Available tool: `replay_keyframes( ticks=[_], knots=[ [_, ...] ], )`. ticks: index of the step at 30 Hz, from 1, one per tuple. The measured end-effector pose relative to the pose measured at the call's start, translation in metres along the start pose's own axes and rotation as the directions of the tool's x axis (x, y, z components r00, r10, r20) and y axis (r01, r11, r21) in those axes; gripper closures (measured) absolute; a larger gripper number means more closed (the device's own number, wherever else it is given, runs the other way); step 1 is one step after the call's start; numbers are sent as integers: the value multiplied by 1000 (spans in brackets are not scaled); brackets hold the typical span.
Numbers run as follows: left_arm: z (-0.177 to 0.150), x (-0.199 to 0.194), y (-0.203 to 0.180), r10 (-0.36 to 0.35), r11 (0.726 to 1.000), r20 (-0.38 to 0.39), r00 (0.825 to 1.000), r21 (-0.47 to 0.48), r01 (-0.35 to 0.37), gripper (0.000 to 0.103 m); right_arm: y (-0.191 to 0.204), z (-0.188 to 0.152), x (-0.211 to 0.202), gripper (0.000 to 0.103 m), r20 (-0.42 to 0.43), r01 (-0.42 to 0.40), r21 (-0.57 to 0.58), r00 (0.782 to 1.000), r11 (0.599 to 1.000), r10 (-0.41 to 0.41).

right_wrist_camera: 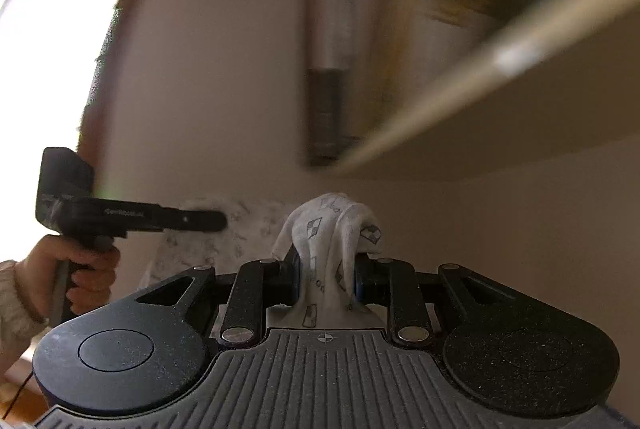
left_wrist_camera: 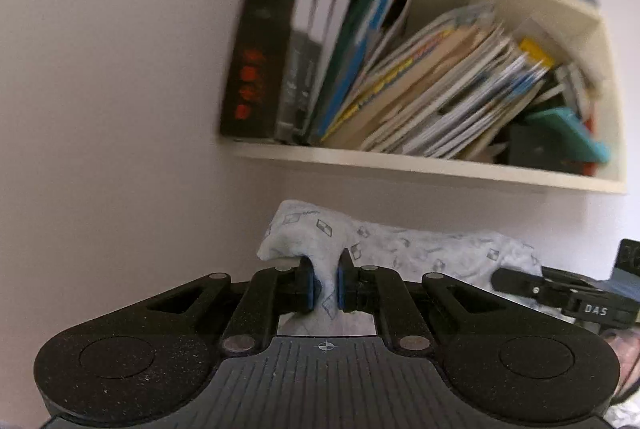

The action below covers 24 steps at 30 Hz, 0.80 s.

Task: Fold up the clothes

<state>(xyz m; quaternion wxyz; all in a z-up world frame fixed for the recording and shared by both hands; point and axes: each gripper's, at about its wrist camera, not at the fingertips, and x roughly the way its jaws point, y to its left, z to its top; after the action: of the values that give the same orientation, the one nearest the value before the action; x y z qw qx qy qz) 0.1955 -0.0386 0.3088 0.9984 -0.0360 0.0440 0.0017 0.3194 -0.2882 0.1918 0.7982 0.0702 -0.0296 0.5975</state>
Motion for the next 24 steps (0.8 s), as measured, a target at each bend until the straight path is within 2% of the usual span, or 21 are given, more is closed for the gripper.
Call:
replay_keyframes(
  ticks=[3,6,7,9,11,12,13,14,15,18,19,22,24],
  knots=[
    [-3,81,5,0,1000,-72,997,26,2,92,-51,-12,18,79,-27,91,72,996,993,-89],
    [-6,161,11,2,999,-143,990,52,6,91,-106,-38,43,78,-86,171,152,983,973,-160],
    [-7,188,13,3,998,-167,986,61,7,90,-122,-50,53,77,-126,210,166,974,964,-190],
    [-22,232,16,58,996,-229,972,83,-40,86,-152,-73,73,72,-203,287,177,947,942,-250],
    [-36,258,17,113,991,-263,958,105,-88,84,-166,-92,82,64,-247,364,119,912,924,-328],
    [-40,263,18,125,990,-264,956,99,-103,82,-171,-100,85,52,-259,394,87,896,915,-361],
    [-42,260,18,126,990,-258,958,89,-106,74,-171,-102,82,37,-244,404,53,892,913,-380],
    [-42,257,18,124,991,-253,960,83,-106,70,-171,-104,79,35,-225,412,21,890,911,-397],
    [-43,252,16,124,991,-248,961,87,-105,70,-167,-104,73,34,-196,413,-1,893,911,-405],
    [-44,232,7,127,988,-237,963,117,-102,65,-148,-100,60,34,-145,376,-55,914,925,-380],
    [-44,225,5,128,988,-235,963,119,-103,58,-144,-98,56,34,-139,367,-69,917,928,-373],
    [-46,199,-7,123,988,-232,965,122,-96,26,-127,-94,49,30,-150,331,-82,928,940,-340],
    [-49,176,-17,129,987,-236,963,128,-101,24,-109,-91,40,27,-169,295,-73,938,953,-303]
  ],
)
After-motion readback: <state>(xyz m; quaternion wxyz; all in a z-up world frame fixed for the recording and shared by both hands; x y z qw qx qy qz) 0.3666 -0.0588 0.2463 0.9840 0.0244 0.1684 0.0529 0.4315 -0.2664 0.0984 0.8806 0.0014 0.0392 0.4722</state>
